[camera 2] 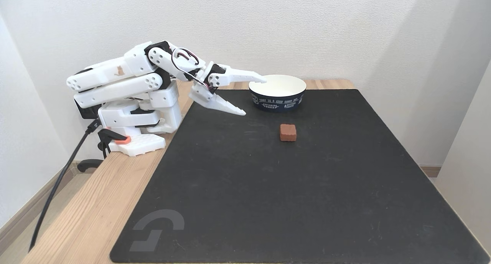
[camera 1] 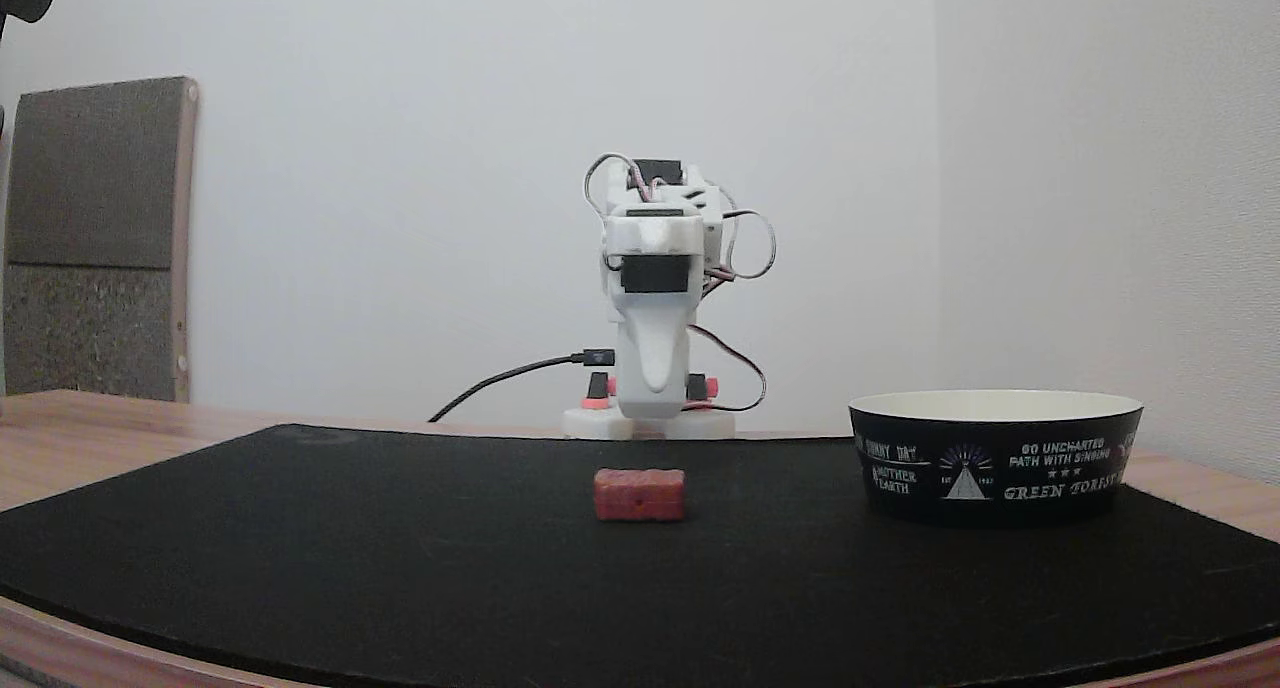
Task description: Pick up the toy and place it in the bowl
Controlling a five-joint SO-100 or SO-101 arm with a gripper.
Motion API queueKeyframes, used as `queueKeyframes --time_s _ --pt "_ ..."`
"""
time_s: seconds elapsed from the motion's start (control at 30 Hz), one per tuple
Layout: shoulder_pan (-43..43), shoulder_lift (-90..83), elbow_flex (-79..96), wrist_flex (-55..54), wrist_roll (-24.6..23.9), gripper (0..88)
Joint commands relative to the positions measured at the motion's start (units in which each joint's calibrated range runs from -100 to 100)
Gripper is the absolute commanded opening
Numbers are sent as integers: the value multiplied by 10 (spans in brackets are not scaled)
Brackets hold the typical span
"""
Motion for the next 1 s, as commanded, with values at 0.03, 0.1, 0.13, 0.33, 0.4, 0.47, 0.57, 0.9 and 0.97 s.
queueKeyframes --time_s 0.03,0.1,0.13,0.33,0.4,0.47,0.57,0.9,0.97 --pt "2 3 -114 97 3 400" --pt "6 5 -122 101 4 400" --pt "6 8 -122 101 4 400" --pt "6 59 -152 100 4 400" --pt "6 68 -162 87 4 400" --pt "6 74 -168 66 5 400" --pt "7 93 -177 63 18 400" --pt "24 504 -470 75 20 400" --pt "24 654 -582 134 19 400"
